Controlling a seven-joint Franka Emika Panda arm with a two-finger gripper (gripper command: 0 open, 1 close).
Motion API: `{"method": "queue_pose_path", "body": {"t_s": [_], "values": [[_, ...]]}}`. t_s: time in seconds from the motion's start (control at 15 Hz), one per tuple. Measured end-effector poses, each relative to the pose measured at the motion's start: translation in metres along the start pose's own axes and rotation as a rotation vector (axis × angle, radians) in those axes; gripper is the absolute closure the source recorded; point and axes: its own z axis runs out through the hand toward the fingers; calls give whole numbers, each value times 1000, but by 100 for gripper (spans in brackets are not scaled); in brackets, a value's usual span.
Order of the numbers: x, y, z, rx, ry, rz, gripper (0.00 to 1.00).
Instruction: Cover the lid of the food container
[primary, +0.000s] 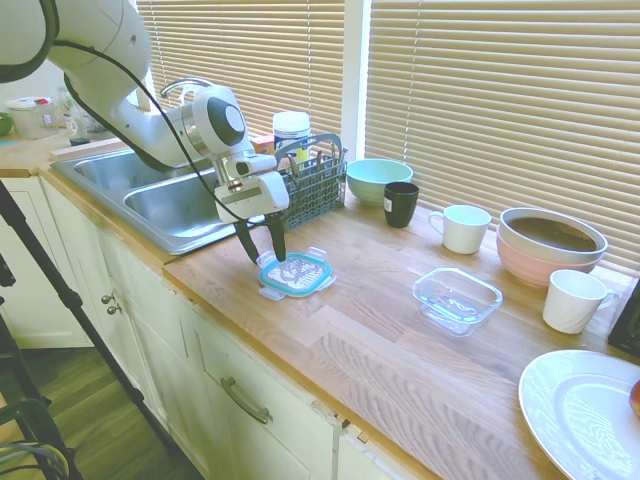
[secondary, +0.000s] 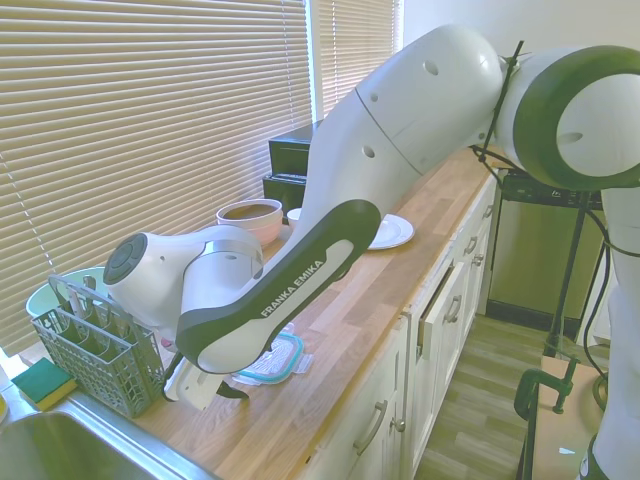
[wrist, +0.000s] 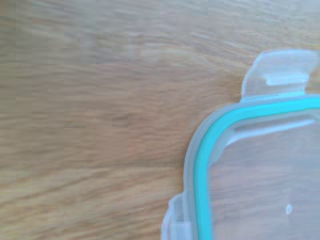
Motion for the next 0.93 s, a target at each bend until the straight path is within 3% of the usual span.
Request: {"method": "queue_pose_path", "body": {"t_s": [0.13,0.2,0.93], "values": [[3,-1,1,-7,1,-1,0],[4,-2,1,-9,2,-3,100],[0,-7,5,-21,22,-29,100]]}}
